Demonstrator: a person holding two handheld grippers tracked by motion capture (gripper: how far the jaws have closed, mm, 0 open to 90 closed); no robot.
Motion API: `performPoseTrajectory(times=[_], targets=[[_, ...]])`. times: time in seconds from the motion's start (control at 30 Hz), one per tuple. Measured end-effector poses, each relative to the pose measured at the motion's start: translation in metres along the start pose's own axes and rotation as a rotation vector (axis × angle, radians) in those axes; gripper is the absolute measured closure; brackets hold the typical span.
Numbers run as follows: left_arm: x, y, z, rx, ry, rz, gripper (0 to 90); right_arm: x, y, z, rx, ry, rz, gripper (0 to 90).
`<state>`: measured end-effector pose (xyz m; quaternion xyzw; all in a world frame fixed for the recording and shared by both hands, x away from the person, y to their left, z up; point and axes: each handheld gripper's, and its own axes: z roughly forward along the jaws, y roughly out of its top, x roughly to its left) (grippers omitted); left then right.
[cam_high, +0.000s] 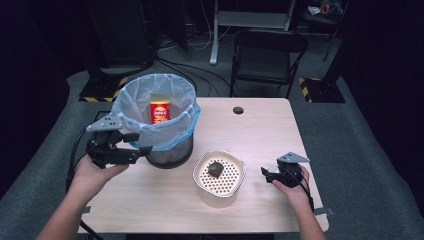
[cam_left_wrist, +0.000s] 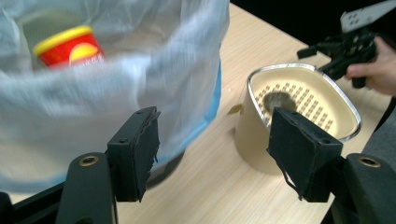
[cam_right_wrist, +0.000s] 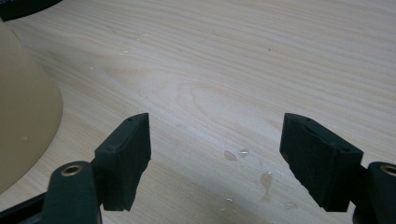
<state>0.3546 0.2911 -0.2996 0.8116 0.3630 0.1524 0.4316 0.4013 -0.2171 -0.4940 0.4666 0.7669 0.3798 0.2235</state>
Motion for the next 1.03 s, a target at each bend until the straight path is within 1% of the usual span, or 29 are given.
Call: performPoseTrajectory(times=[0.03, 0.07, 0.1, 0.13, 0.17, 0.23, 0.3, 0.4, 0.43, 0.47, 0.53, 0.57, 0.6, 0.63, 0.67, 0.73, 0.77, 0.8, 0.87, 0.9, 0.93, 0.97, 1.0, 1.03], targets=[[0.001, -0.007, 0.002, 0.001, -0.001, -0.002, 33.0, 0.000, 0.000, 0.000, -0.001, 0.002, 0.001, 24.5], [0.001, -0.007, 0.002, 0.001, -0.001, -0.002, 33.0, 0.000, 0.000, 0.000, -0.001, 0.001, 0.000, 24.5], [0.004, -0.019, 0.007, 0.004, -0.003, -0.012, 33.0, 0.000, 0.000, 0.000, -0.001, 0.002, -0.003, 24.5], [0.004, -0.019, 0.007, 0.004, -0.003, -0.012, 33.0, 0.000, 0.000, 0.000, -0.001, 0.002, -0.003, 24.5], [0.005, -0.026, 0.010, 0.004, -0.007, -0.017, 33.0, -0.001, 0.000, 0.000, 0.003, -0.001, 0.000, 24.5], [0.009, -0.038, 0.015, 0.001, -0.001, -0.030, 33.0, -0.001, -0.001, 0.000, 0.003, -0.001, -0.002, 24.5], [0.012, -0.050, 0.020, 0.000, -0.008, -0.047, 33.0, -0.001, -0.001, 0.000, 0.004, -0.001, -0.002, 24.5], [0.017, -0.066, 0.027, -0.016, 0.004, -0.058, 32.9, -0.001, -0.001, 0.001, 0.002, -0.004, -0.001, 24.6], [0.019, -0.076, 0.033, -0.022, 0.016, -0.061, 32.9, -0.001, -0.001, 0.000, 0.003, -0.004, -0.001, 24.5], [0.019, -0.076, 0.033, -0.022, 0.016, -0.061, 32.8, -0.001, -0.001, 0.000, 0.003, -0.004, -0.001, 24.5], [0.021, -0.085, 0.038, -0.016, 0.037, -0.044, 32.7, -0.001, -0.001, 0.000, 0.003, -0.003, 0.000, 24.5], [0.022, -0.094, 0.044, -0.011, 0.067, -0.034, 32.5, -0.001, -0.001, 0.000, 0.001, -0.003, 0.000, 24.7], [0.022, -0.094, 0.044, -0.011, 0.067, -0.034, 32.4, -0.001, -0.001, 0.000, 0.003, -0.004, -0.001, 24.7], [0.025, -0.103, 0.049, -0.003, 0.068, -0.033, 32.3, -0.001, -0.001, 0.000, 0.003, -0.004, -0.002, 24.7], [0.025, -0.103, 0.049, -0.003, 0.068, -0.033, 31.8, -0.001, -0.001, 0.000, 0.003, -0.004, -0.002, 24.7], [0.028, -0.112, 0.054, 0.004, 0.066, -0.033, 31.1, -0.001, -0.001, 0.000, 0.004, -0.003, -0.005, 24.7], [0.030, -0.122, 0.060, 0.007, 0.073, -0.031, 29.9, 0.000, -0.001, 0.001, 0.005, -0.002, -0.006, 24.7], [0.030, -0.122, 0.060, 0.007, 0.073, -0.031, 29.2, 0.000, -0.001, 0.001, 0.005, -0.002, -0.006, 24.7], [0.033, -0.132, 0.067, 0.009, 0.081, -0.033, 28.8, 0.000, -0.001, 0.001, 0.005, -0.002, -0.006, 24.7], [0.037, -0.142, 0.073, 0.016, 0.086, -0.062, 27.6, 0.000, -0.002, 0.001, 0.003, -0.003, -0.007, 24.7], [0.037, -0.142, 0.073, 0.016, 0.086, -0.062, 27.1, 0.000, -0.002, 0.001, 0.003, -0.003, -0.007, 24.7], [0.039, -0.146, 0.076, 0.026, 0.095, -0.059, 27.1, 0.000, -0.002, 0.001, 0.007, -0.003, -0.003, 24.7], [0.042, -0.151, 0.080, 0.020, 0.108, -0.052, 26.0, 0.000, -0.002, 0.001, 0.008, -0.005, -0.004, 24.7], [0.044, -0.157, 0.082, 0.026, 0.110, -0.066, 22.7, -0.002, -0.004, 0.002, 0.009, -0.006, -0.007, 24.7]])
